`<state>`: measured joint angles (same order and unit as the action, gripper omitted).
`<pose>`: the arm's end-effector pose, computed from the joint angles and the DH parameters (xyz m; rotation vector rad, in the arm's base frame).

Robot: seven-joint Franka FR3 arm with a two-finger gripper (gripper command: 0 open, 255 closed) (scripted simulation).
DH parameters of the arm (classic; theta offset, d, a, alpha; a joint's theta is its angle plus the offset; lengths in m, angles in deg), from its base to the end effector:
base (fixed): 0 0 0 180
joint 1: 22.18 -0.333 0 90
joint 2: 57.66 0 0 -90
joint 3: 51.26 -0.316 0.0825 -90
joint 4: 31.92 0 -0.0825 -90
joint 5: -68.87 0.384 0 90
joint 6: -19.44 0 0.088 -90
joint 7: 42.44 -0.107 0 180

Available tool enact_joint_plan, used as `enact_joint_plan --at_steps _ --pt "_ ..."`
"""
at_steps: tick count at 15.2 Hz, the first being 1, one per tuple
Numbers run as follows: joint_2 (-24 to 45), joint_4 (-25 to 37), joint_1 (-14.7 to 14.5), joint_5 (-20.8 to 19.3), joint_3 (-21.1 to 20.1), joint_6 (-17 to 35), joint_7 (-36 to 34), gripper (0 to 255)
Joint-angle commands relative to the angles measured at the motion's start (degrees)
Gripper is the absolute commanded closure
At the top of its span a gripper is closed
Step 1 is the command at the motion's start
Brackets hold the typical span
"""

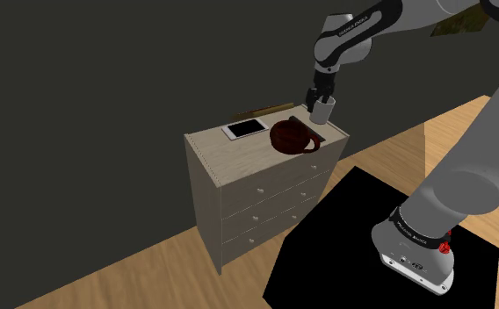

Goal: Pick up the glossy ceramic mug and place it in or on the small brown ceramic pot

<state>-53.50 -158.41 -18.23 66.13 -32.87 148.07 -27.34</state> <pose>0.4941 -0.2037 0.3466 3.0907 -0.1477 -0.0764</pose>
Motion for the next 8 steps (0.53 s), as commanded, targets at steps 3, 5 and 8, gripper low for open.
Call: enact_joint_plan --at_steps 3,5,8 --pt "0.0 0.0 0.0 0.0 0.0 0.0 0.0 0" --pt "0.0 0.0 0.0 0.0 0.0 0.0 0.0 255" --pt "0.0 0.0 0.0 0.0 0.0 0.0 0.0 255"
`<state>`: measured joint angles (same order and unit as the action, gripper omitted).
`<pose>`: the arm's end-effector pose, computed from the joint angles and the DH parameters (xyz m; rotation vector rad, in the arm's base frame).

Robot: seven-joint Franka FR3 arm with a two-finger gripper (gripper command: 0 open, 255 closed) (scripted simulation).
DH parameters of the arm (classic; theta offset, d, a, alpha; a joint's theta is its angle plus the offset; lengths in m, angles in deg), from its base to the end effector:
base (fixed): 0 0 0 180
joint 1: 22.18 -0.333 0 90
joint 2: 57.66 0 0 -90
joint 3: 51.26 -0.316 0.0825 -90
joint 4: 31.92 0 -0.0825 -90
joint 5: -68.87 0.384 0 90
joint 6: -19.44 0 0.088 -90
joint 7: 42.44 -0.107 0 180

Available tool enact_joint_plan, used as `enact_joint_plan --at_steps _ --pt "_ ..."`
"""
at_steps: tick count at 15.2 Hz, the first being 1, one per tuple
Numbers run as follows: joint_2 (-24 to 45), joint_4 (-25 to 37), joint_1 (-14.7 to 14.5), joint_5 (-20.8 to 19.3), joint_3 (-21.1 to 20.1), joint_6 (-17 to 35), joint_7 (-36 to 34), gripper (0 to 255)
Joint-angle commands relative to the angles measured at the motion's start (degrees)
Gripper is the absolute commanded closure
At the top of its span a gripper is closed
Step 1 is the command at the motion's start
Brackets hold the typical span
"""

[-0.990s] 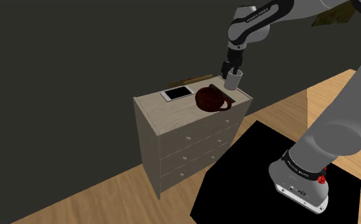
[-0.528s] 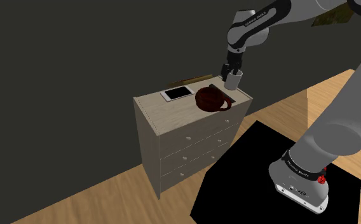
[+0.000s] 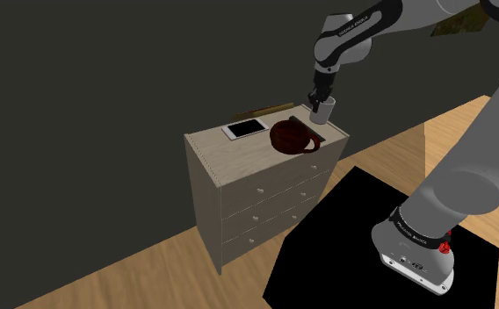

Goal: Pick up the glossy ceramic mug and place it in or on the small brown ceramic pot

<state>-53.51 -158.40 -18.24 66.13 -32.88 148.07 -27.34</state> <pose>0.4942 -0.2036 0.3468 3.0907 -0.1471 -0.0759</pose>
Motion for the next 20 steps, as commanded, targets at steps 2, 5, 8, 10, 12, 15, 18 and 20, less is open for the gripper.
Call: enact_joint_plan --at_steps 2,5,8,10,12,15,18,20 --pt "0.0 0.0 0.0 0.0 0.0 0.0 0.0 255" --pt "0.0 0.0 0.0 0.0 0.0 0.0 0.0 255" --pt "-1.3 0.9 -0.1 -0.4 0.0 -2.2 -0.2 255" --pt "-2.2 1.6 -0.1 -0.7 0.0 -3.7 -0.4 255" --pt "-3.0 2.4 -0.2 -1.0 0.0 -5.2 -0.5 255" --pt "-4.1 3.6 -0.2 -1.3 0.0 -7.5 -0.6 255" --pt "-5.1 4.9 -0.3 -1.5 -0.1 -9.8 -0.7 255" --pt "-5.7 5.8 -0.3 -1.7 -0.1 -11.3 -0.8 255"
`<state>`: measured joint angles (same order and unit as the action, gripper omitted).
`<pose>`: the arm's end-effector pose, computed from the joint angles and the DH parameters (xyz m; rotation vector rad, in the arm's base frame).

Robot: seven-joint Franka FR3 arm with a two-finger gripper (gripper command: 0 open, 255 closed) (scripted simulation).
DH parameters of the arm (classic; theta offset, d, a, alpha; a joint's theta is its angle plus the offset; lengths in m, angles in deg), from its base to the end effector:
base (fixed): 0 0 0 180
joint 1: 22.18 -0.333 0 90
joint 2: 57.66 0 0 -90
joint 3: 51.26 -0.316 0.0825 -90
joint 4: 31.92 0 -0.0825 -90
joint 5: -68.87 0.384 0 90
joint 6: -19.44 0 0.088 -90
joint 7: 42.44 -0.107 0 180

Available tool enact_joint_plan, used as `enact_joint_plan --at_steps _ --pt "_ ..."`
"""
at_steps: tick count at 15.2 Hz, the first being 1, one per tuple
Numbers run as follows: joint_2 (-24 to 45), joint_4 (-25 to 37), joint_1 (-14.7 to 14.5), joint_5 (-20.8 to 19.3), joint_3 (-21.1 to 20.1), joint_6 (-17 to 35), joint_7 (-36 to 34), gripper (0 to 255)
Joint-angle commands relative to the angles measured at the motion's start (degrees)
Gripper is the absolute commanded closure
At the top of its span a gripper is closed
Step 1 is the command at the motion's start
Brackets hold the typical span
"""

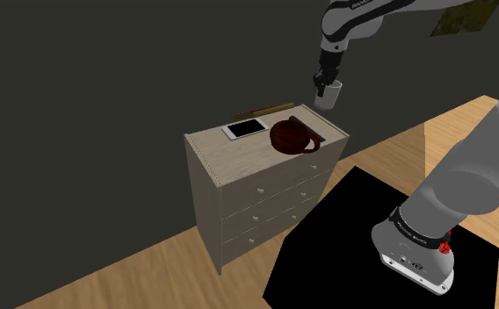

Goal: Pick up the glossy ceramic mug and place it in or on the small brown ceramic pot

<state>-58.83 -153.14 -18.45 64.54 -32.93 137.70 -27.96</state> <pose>0.4937 -0.2049 0.4196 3.0907 -0.1473 -0.0761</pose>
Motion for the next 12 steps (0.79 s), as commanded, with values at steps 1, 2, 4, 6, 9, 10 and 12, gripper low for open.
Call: enact_joint_plan --at_steps 1,2,4,6,9,10,12 --pt "-0.6 1.0 -0.1 -0.1 -0.1 -1.7 -0.2 255" --pt "-0.9 1.5 -0.1 -0.2 -0.1 -2.4 -0.2 255" --pt "-1.4 2.6 -0.1 -0.3 -0.2 -3.9 -0.2 255" --pt "-1.8 3.6 -0.2 -0.4 -0.2 -5.4 -0.2 255" --pt "-2.4 5.4 -0.2 -0.5 -0.3 -7.7 -0.2 255" --pt "-2.6 6.0 -0.2 -0.5 -0.3 -8.5 -0.2 255" --pt "-2.9 7.2 -0.3 -0.6 -0.4 -10.0 -0.2 255"
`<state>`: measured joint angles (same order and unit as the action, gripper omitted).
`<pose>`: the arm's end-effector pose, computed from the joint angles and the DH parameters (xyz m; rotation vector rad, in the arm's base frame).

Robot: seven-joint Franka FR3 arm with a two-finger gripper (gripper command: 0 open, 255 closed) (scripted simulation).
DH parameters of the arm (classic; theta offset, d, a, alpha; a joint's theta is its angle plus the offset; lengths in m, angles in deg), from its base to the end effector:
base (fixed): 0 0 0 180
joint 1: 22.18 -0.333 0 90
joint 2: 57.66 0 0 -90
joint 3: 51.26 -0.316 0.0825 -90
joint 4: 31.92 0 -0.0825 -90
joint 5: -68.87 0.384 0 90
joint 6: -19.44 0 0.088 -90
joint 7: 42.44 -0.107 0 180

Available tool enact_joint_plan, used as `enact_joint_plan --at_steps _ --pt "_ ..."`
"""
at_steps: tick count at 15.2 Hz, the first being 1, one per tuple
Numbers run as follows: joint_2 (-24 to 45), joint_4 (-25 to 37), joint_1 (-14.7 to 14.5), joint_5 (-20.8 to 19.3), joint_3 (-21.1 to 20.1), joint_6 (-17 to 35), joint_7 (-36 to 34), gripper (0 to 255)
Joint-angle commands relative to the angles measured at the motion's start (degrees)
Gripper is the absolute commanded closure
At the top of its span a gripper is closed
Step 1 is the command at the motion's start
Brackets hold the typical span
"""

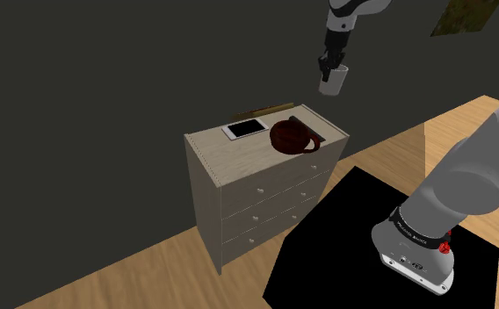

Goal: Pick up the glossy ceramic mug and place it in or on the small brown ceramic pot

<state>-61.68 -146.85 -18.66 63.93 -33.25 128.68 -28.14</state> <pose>0.4932 -0.2043 0.4828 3.0907 -0.1475 -0.0756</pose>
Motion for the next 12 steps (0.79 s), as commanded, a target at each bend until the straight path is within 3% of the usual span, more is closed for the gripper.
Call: enact_joint_plan --at_steps 1,6,12 --pt "-0.2 1.5 -0.1 0.0 -0.1 -1.7 0.0 255" --pt "-0.6 4.5 -0.1 0.0 -0.2 -5.1 0.1 255" --pt "-7.7 -2.0 -3.4 -0.9 -5.0 -6.1 -8.5 255"
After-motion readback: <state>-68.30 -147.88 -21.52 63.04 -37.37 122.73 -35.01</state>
